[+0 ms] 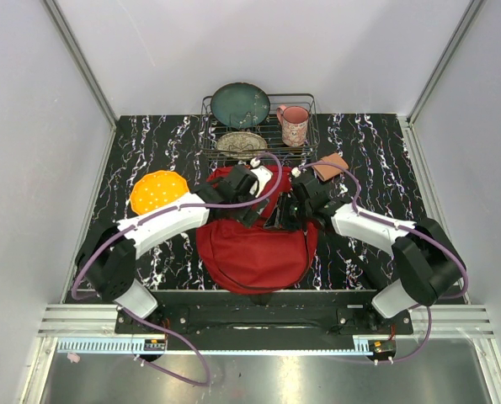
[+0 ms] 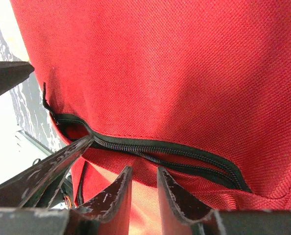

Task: Pack the student bag
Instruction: Unzip the student bag at the center of the board.

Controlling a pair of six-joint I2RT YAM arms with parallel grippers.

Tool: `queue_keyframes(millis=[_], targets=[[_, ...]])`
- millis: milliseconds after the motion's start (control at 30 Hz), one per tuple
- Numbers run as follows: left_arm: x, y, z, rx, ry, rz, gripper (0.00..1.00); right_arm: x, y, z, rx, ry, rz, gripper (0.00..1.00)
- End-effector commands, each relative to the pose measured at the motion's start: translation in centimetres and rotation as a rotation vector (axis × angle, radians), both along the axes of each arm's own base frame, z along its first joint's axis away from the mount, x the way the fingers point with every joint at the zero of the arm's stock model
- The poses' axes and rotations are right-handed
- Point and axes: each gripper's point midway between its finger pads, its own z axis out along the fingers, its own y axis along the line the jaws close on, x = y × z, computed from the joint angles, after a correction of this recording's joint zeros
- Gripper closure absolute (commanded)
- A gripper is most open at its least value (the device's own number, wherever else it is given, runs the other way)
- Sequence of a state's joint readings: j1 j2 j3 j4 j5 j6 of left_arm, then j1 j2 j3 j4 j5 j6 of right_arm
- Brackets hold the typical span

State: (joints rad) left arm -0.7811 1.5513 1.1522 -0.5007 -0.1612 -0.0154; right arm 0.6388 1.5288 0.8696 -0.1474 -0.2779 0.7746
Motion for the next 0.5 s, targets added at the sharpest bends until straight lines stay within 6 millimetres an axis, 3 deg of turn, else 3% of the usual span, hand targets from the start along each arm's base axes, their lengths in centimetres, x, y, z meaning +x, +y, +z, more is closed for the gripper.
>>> queue_keyframes(millis=[0,267,467], targets=[[2.6,-0.4,1.7,0.028,-0.114,-0.014,0.17,-0.6,-1.7,-2.6,-0.099,0.027,-0.037,0.66],[1.6,-2.1,2.0,-0.056,-0.086,-0.094,0.17,-0.6,-1.9,-2.6,-0.105,0.028,-0.049,0.66],[-0.5,-4.0,2.4,-0.157,-0.033,-0.203,0.16,-0.6,-1.9,-2.7,-0.107,0.032,-0.048,0.65]])
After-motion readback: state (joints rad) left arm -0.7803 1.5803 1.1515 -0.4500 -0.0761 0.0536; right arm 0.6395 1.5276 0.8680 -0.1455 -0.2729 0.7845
